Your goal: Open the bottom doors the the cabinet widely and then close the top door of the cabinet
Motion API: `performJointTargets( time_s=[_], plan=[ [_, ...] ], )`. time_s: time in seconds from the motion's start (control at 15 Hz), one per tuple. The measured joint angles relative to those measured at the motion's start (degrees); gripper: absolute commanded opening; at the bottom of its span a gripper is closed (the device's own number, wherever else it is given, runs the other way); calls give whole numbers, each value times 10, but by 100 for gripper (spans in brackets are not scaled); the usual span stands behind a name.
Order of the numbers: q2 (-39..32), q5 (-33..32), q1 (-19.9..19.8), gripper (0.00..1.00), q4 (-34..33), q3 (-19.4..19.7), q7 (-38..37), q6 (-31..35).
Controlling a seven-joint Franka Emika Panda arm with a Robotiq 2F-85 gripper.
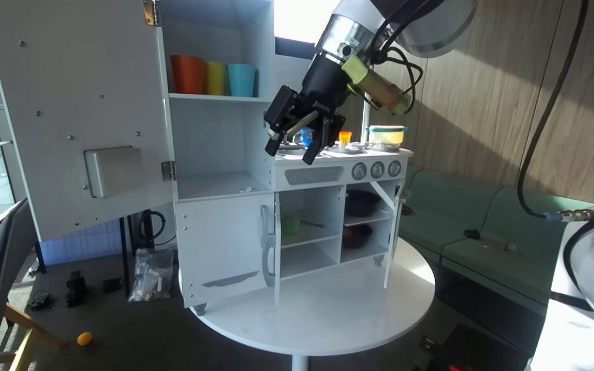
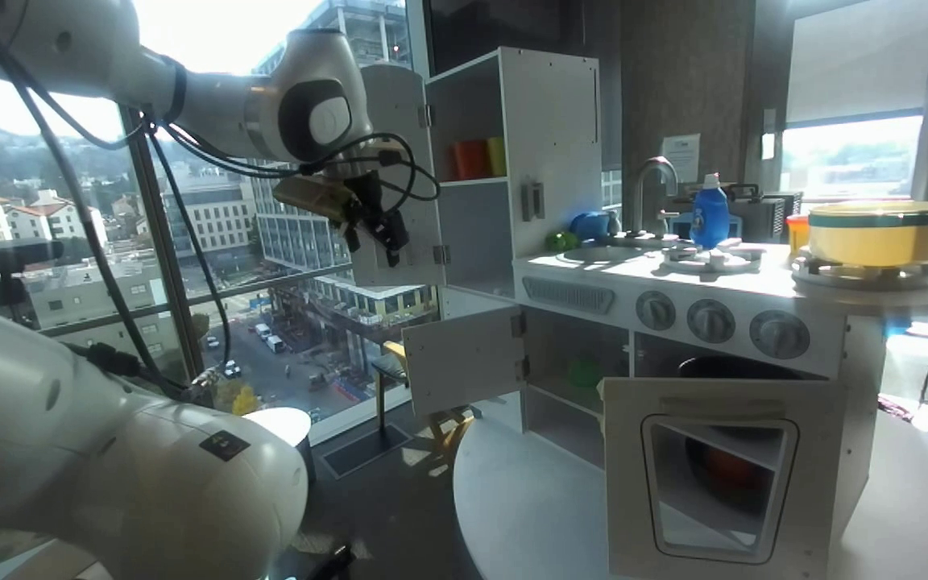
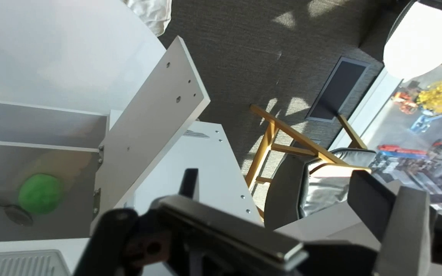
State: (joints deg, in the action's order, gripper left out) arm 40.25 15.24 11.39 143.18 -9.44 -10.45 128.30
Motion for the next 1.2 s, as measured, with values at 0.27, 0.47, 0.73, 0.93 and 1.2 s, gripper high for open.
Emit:
performJointTargets(
  time_s=[0.27,0.47,0.73,0.93,1.2],
  plan=[
    [8,38,41,100,-15,-55,-56,2],
    [9,37,43,100,-43,-109,-123,26],
    [-13,-27,-11,100,-91,-197,-236,61],
    [-45,-101,-74,100,-139,-262,-325,68],
    [-90,-187,-133,100,-212,-319,-409,61]
  ],
)
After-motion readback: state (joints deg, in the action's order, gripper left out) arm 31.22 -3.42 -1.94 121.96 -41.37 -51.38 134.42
